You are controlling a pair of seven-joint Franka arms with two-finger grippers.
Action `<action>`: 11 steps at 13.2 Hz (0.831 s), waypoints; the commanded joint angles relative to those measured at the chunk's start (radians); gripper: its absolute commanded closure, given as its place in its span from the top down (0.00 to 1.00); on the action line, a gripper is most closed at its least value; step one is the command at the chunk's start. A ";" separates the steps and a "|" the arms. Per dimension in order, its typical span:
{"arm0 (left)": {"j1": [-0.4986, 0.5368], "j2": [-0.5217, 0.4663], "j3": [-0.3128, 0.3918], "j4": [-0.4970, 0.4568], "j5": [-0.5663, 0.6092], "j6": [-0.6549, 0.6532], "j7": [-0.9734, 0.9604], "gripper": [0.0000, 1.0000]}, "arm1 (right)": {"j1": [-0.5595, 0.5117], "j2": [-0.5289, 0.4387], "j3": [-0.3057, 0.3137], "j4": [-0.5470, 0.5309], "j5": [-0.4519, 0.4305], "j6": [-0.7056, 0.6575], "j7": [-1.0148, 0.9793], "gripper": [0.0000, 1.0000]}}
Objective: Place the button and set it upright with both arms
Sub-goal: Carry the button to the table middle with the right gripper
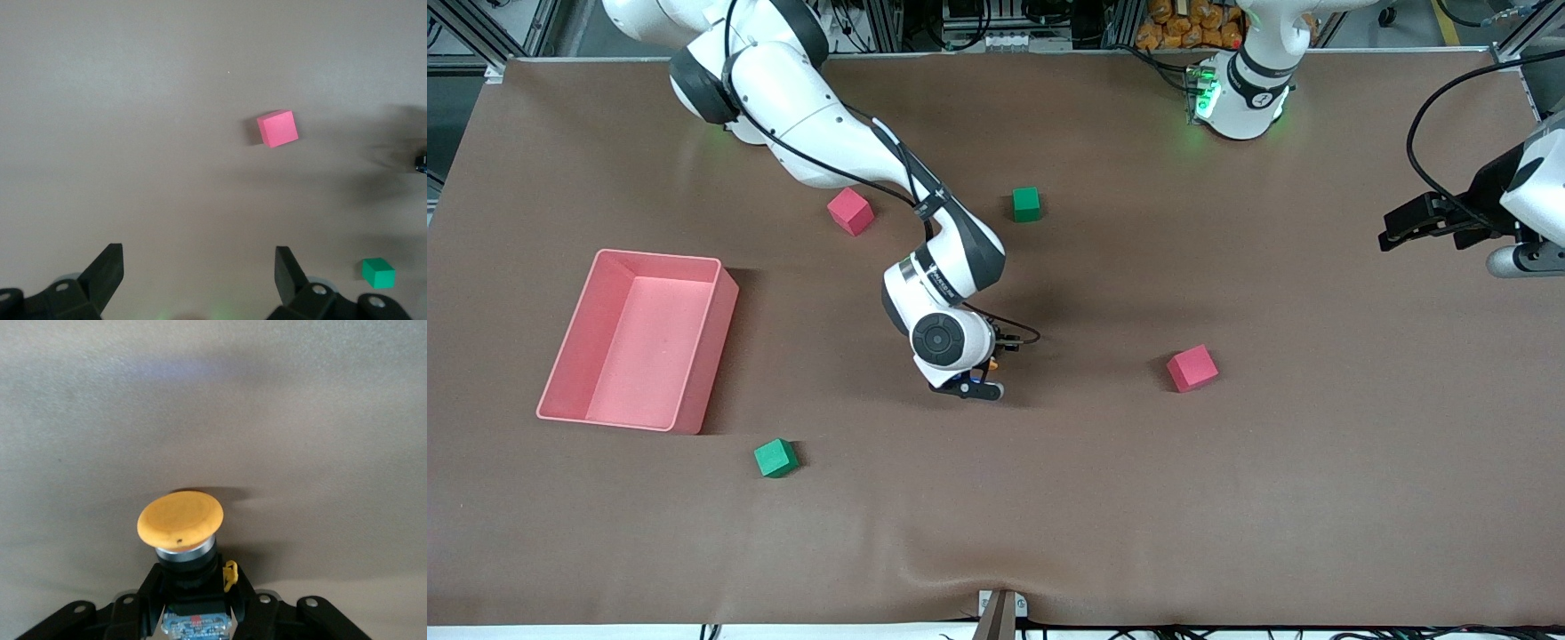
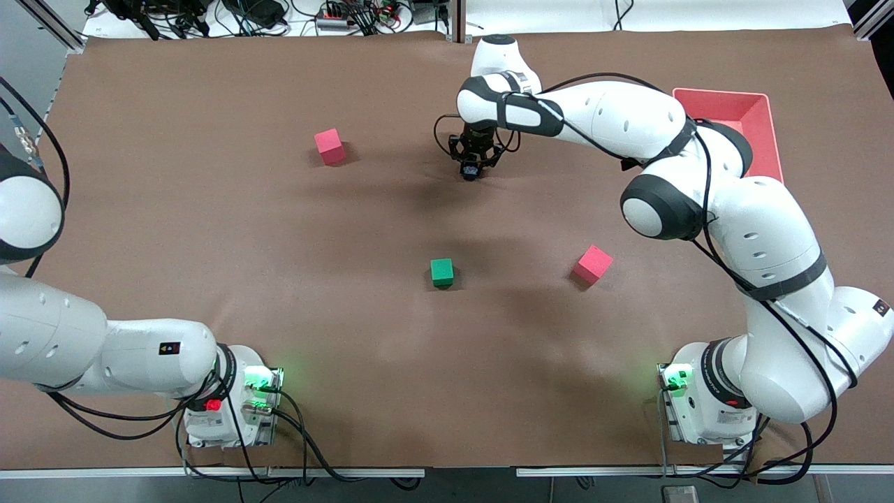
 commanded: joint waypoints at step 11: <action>-0.051 0.042 0.001 0.033 -0.030 -0.011 -0.013 1.00 | -0.028 -0.153 -0.012 -0.044 0.012 -0.112 0.014 1.00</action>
